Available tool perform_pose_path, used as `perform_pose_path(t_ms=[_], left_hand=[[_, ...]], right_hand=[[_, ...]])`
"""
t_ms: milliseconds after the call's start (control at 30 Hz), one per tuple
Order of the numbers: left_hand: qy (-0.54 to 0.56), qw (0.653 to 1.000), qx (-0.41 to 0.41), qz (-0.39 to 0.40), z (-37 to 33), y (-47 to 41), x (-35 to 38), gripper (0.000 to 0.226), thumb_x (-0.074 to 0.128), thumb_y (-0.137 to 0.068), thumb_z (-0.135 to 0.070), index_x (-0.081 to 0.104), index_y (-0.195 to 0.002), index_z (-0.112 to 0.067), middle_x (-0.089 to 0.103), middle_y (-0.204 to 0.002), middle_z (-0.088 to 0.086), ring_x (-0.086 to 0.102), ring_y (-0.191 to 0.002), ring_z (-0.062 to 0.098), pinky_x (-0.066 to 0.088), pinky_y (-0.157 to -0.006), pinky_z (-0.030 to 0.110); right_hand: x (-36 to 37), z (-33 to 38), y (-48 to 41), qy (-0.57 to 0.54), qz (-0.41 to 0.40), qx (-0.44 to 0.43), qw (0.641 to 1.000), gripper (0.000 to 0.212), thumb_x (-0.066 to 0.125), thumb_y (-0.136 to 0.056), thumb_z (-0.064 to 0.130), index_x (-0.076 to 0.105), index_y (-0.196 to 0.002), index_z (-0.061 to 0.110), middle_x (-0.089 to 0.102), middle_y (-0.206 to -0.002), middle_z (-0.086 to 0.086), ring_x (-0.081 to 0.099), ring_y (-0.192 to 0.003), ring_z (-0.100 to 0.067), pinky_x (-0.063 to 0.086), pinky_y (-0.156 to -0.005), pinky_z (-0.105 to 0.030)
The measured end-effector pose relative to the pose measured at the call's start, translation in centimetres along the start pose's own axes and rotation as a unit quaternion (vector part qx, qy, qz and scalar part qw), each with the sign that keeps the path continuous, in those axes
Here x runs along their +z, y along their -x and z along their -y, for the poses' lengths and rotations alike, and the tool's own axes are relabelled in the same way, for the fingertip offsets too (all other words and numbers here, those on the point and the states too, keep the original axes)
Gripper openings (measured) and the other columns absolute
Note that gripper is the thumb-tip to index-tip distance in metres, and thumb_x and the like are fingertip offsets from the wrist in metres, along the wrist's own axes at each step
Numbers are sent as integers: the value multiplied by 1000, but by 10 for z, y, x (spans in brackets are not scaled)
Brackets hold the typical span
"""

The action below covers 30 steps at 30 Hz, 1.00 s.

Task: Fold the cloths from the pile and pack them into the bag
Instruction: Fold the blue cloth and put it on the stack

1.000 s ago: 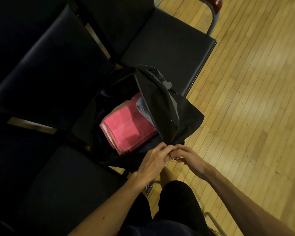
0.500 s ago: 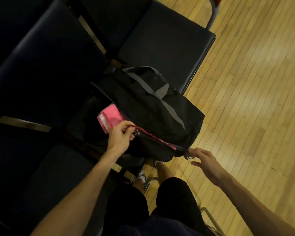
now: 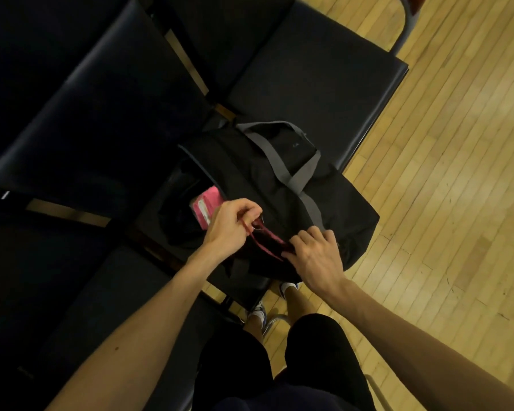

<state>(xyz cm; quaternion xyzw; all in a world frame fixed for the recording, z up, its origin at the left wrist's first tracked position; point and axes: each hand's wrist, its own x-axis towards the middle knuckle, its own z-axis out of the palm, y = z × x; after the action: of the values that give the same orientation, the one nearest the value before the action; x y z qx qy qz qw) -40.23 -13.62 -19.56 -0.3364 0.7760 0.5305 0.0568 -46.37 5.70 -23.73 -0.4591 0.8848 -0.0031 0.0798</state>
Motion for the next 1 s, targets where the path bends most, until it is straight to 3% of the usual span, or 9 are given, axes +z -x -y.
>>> perform_pose_path(t_ms=[133,233,333,433,567,700,800,900,1000], left_hand=[[-23,995,-83,-50,17,-33,-27,25,58,-97,-14,72,-79,-22,65,-64,-10,63,-60,3,56,-62,24],[-28,982,-136,-128,31,-50,-66,28,57,-96,-14,70,-74,-26,68,-69,-4,66,-62,14,56,-63,29],[-71,992,-80,-66,17,-49,-75,25,56,-93,-10,74,-80,-21,68,-69,-1,65,-63,13,57,-65,31],[-60,997,-41,-28,1,-42,-66,24,57,-94,-9,74,-82,-20,70,-73,3,66,-64,16,56,-64,31],[-50,997,-27,-50,1,-54,-85,22,61,-98,-18,73,-81,-23,67,-63,-4,64,-57,5,53,-57,19],[-5,978,-101,-181,22,-100,-130,26,62,-92,-14,72,-73,-27,66,-60,-8,66,-58,12,60,-67,37],[6,969,-91,-230,16,-126,-160,20,62,-93,-14,75,-80,-23,67,-66,-7,66,-61,5,60,-67,27],[-41,985,-49,-158,3,-125,-168,22,58,-94,-9,75,-80,-17,64,-61,-6,59,-48,-1,53,-56,22],[-47,988,-60,-135,15,-127,-175,25,56,-93,-6,74,-78,-14,65,-62,-5,58,-50,-1,52,-55,26]], right_hand=[[-5,-14,11,-20,14,-13,1000,22,82,-77,35,69,-80,18,64,-78,1,61,-78,-20,30,-75,-34],[-27,-31,23,-24,153,9,988,18,67,-87,44,66,-90,26,63,-87,7,56,-90,-17,37,-81,-35],[-50,-22,3,-41,281,38,958,41,47,-89,65,55,-110,31,59,-107,11,51,-106,-16,36,-92,-35],[-49,29,-56,-92,241,31,966,63,49,-82,75,52,-116,22,60,-114,3,58,-107,-21,44,-90,-38],[-37,68,-121,-60,217,-1,974,29,44,-103,38,56,-107,12,69,-106,-8,68,-97,-31,49,-72,-36],[-58,53,-117,-19,186,-100,977,19,61,-95,31,65,-90,13,70,-84,-6,71,-75,-28,51,-56,-33],[-69,56,-128,-16,290,-52,956,41,42,-99,51,63,-103,16,69,-103,-5,68,-96,-27,46,-70,-32],[-67,82,-180,-49,237,21,970,59,40,-92,69,65,-98,16,70,-98,-4,68,-95,-28,47,-73,-34],[-60,112,-215,0,223,-98,970,33,41,-104,35,64,-114,13,68,-114,-6,66,-107,-27,50,-80,-35]])
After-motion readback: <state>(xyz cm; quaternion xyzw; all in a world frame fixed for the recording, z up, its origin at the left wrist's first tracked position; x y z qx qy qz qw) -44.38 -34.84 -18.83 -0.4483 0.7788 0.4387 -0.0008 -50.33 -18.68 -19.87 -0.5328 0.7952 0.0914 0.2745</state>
